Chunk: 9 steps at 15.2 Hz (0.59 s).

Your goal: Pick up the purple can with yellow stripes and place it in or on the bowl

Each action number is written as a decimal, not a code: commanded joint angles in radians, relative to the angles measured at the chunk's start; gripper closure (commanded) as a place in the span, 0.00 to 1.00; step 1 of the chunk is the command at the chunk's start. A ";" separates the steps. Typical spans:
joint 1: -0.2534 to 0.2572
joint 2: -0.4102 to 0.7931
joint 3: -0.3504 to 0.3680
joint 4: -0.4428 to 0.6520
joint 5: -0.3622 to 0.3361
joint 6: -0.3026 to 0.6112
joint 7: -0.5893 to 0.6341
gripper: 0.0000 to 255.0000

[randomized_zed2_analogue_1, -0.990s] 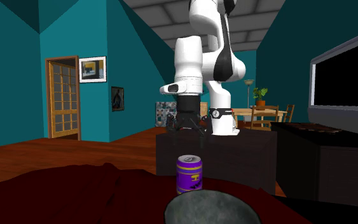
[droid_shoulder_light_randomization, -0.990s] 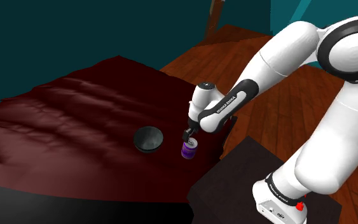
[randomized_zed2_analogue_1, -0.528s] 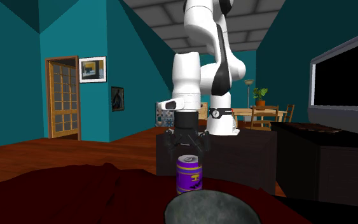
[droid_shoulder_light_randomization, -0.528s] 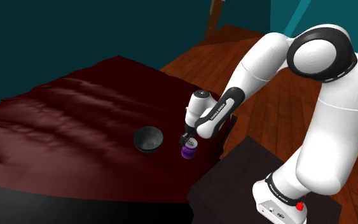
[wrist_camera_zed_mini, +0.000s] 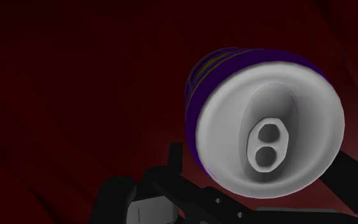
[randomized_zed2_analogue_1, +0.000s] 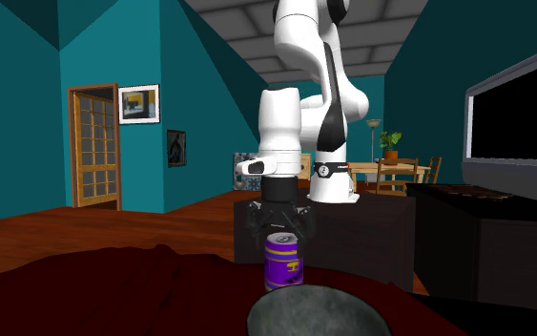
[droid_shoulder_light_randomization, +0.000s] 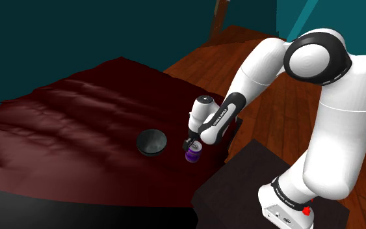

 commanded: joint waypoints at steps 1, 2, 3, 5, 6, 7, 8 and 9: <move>0.000 0.000 0.000 0.000 0.000 0.000 0.000 0.00; 0.000 0.000 0.000 0.000 0.000 0.000 0.000 0.00; 0.000 0.000 0.000 0.000 0.000 0.000 0.000 1.00; 0.000 0.000 0.000 0.000 0.000 0.000 0.000 1.00; 0.000 -0.001 0.000 -0.001 0.000 0.000 0.000 1.00; 0.000 -0.001 0.000 0.000 0.000 0.000 0.000 1.00; 0.000 -0.001 0.000 -0.001 0.000 0.000 0.000 1.00; 0.000 -0.001 0.000 0.000 0.000 0.000 0.000 1.00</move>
